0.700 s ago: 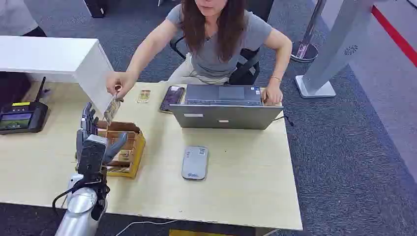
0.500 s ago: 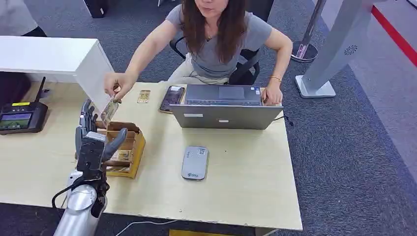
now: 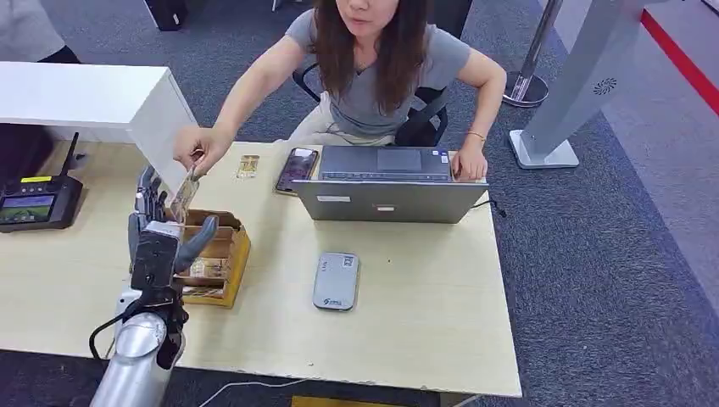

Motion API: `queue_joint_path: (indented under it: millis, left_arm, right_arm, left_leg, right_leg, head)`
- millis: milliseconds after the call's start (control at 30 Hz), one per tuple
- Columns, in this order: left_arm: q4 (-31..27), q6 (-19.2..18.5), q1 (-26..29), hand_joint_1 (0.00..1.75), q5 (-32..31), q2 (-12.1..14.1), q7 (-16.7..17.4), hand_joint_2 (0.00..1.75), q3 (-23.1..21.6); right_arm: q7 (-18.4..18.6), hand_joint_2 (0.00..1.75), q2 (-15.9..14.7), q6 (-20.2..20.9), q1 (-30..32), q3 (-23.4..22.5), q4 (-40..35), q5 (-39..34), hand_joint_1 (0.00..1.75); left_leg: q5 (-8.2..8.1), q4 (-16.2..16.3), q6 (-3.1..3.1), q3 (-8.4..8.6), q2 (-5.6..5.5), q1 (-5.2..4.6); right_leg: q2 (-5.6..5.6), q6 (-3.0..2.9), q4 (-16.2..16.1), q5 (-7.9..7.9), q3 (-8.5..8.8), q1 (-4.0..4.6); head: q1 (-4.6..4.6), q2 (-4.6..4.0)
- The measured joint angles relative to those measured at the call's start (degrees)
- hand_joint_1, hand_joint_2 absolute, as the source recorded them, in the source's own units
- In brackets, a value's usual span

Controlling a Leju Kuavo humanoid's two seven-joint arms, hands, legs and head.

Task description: Pass the card to the sensor for recognition and then transmit it.

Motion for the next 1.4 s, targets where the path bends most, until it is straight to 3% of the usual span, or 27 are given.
queue_joint_path:
  millis: [167,200,1400]
  left_arm:
    - [0.4,0.0,-0.1,1.61,0.5,-0.1,0.2,1.75,0.0]
    - [0.4,0.0,-0.1,1.75,0.6,-0.2,0.2,1.75,0.0]
    - [1.2,-0.2,-0.1,1.75,2.1,-0.5,0.3,1.75,0.0]
  right_arm:
    - [0.0,1.75,0.0,-0.1,0.0,0.0,0.0,0.1,0.00]
    - [0.0,1.75,0.0,-0.1,0.0,0.0,0.0,0.1,0.00]
    - [0.2,1.75,0.0,-0.3,0.0,0.0,0.0,0.8,0.00]
  left_leg:
    - [0.00,0.0,0.00,0.00,0.00,0.00]
    - [0.00,0.0,0.00,0.00,0.00,0.00]
    - [0.00,0.0,0.00,0.00,0.00,0.00]
  right_leg:
    - [0.00,0.00,0.0,0.00,0.00,0.00]
    - [0.00,0.00,0.0,0.00,0.00,0.00]
    - [0.00,0.00,0.0,0.00,0.00,0.00]
  head:
    - [0.00,0.00]
    - [0.00,0.00]
    - [0.00,0.00]
